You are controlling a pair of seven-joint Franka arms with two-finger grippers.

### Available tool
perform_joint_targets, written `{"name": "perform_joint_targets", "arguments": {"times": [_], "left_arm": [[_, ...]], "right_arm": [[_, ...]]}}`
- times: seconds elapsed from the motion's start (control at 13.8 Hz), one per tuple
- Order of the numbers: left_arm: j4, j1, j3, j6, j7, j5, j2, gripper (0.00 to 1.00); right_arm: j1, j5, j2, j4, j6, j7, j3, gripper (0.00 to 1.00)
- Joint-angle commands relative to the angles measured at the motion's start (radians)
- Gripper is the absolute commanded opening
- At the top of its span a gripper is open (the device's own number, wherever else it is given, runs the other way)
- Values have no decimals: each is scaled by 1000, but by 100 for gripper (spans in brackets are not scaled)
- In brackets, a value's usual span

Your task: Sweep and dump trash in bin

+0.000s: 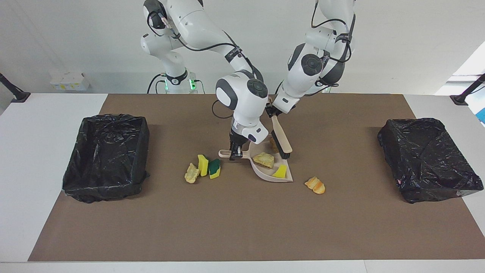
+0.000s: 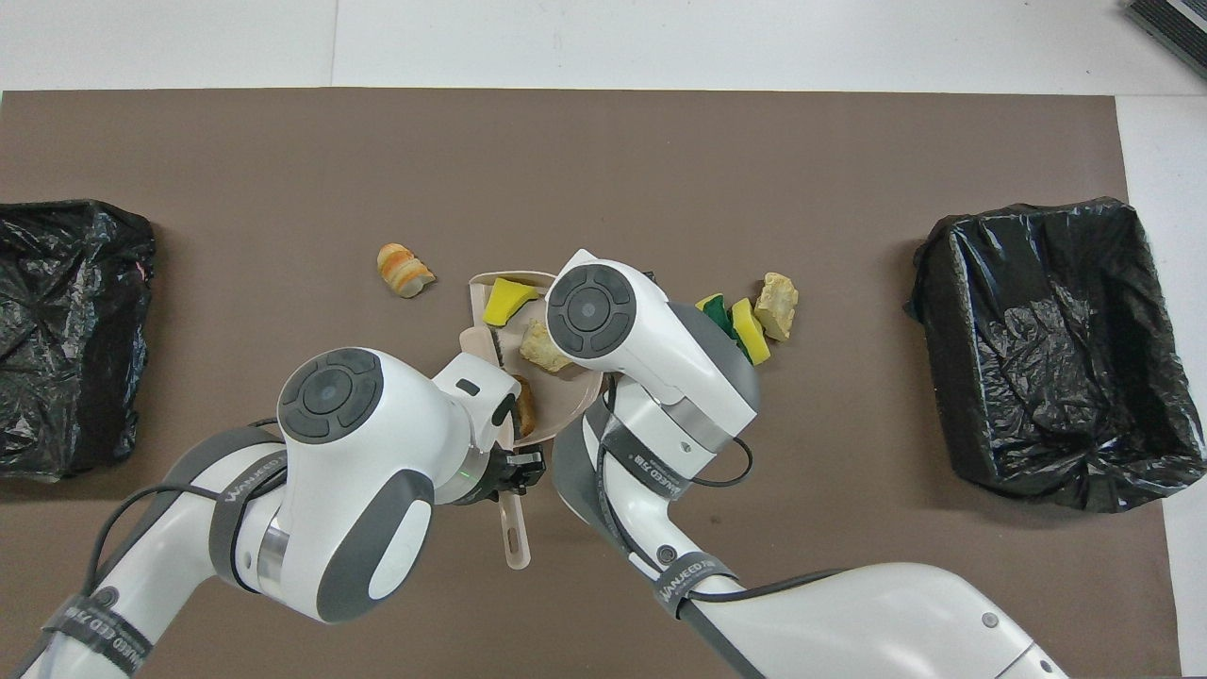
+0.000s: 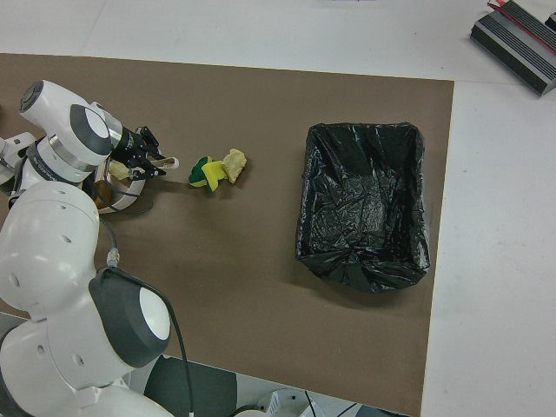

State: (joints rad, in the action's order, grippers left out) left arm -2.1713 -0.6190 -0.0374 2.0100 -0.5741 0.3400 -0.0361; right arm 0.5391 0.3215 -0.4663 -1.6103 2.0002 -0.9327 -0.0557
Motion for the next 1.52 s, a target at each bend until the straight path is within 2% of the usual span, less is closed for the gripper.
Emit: {"name": "perform_joint_targets", "arguments": {"times": [0.0, 0.22, 0.36, 0.58, 0.79, 1.08, 1.23, 1.44], "left_arm": [[85, 51, -13, -118, 59, 13, 16, 0], [116, 119, -16, -155, 91, -10, 16, 0], [134, 171, -18, -177, 167, -96, 27, 0], [249, 249, -19, -221, 242, -169, 128, 0], [335, 361, -19, -221, 416, -205, 197, 0], [455, 465, -19, -166, 574, -292, 310, 0], [504, 469, -19, -160, 594, -299, 376, 0], [461, 426, -16, -73, 596, -308, 401, 0]], "right_arm": [[-11, 31, 22, -26, -8, 18, -7, 0], [-14, 33, 21, -22, -11, 18, -7, 0], [-16, 33, 22, -22, -11, 18, -6, 0], [-19, 33, 21, -16, -14, 18, -1, 0], [-18, 36, 25, -13, -41, 21, 4, 0], [-2, 99, 35, 1, -133, 141, 2, 0], [-1, 108, 40, -2, -152, 170, -3, 0], [-1, 108, 49, -19, -147, 195, -7, 0]]}}
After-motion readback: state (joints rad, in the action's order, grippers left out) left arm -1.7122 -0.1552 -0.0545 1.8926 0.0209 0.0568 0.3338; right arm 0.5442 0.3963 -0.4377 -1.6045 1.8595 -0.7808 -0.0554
